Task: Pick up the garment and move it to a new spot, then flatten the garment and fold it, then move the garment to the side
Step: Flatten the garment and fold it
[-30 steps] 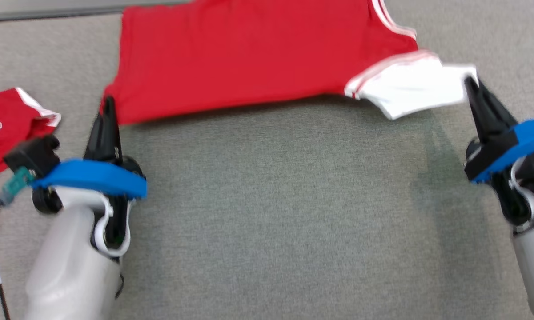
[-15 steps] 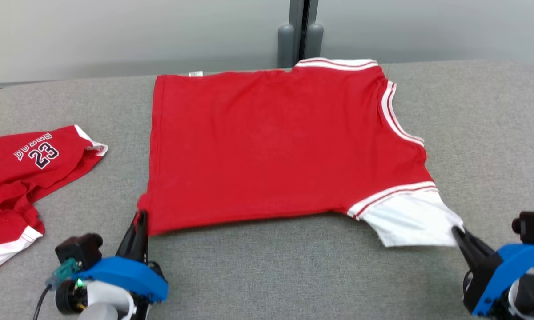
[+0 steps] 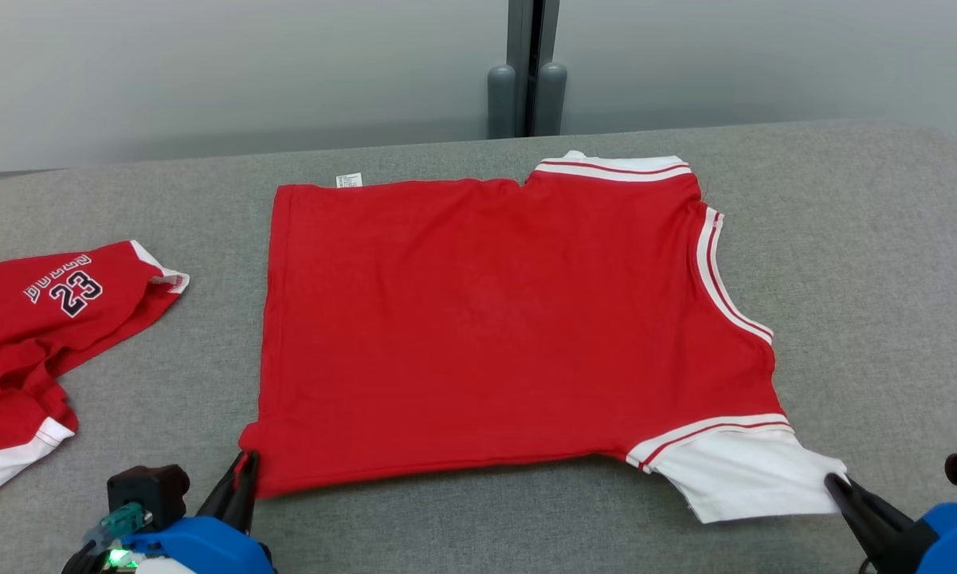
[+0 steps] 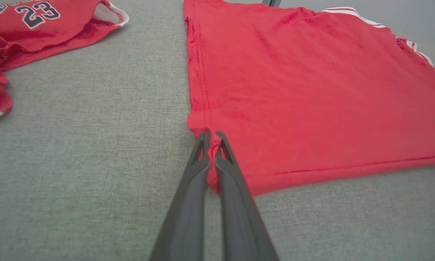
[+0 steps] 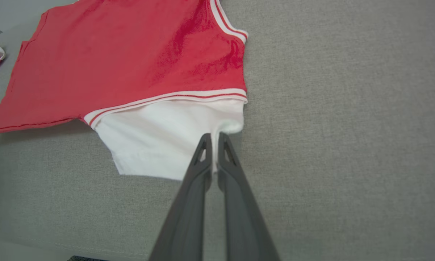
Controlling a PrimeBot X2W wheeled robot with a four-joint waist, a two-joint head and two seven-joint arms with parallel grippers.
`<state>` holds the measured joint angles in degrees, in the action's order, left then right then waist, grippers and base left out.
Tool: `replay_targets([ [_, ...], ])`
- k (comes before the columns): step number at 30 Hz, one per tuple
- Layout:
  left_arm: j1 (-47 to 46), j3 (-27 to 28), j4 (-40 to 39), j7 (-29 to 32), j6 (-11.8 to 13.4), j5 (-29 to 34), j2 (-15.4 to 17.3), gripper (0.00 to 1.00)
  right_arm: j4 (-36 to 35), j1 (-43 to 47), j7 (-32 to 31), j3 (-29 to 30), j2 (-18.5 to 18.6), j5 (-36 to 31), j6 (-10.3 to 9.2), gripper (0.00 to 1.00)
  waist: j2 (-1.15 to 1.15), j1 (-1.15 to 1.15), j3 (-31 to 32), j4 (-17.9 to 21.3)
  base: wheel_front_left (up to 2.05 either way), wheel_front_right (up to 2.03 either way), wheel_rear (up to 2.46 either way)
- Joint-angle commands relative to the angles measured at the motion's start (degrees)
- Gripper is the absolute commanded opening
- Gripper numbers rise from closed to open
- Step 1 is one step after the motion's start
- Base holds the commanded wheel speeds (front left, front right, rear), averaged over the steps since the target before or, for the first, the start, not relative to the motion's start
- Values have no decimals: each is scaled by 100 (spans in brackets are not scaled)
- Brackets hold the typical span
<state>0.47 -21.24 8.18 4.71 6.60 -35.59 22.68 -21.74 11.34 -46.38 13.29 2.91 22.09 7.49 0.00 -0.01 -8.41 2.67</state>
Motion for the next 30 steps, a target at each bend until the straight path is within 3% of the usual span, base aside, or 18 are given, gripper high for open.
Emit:
replay_targets([
  [1, 24, -30, -294, 215, 40, 20, 125, 0, -90, -114, 115, -52, 0, -72, 1, 0, 0, 1, -24, -2, 0, 0, 0],
  [7, -311, -99, -673, 679, 15, -26, 231, 0, 115, -849, 524, -340, 121, -357, 1, 0, 0, 1, -236, -1, 0, 0, 0],
  [15, -981, -97, -523, 973, 88, -129, 9, 0, 668, -1851, 946, -570, 420, -420, 1, 0, 0, 1, -622, -136, 0, 0, 0],
  [30, -2108, 2, 297, 800, 248, -101, -413, 0, 1520, -3078, 1964, -877, 862, -426, 1, 0, 0, 1, -1184, -271, 0, 0, 0],
])
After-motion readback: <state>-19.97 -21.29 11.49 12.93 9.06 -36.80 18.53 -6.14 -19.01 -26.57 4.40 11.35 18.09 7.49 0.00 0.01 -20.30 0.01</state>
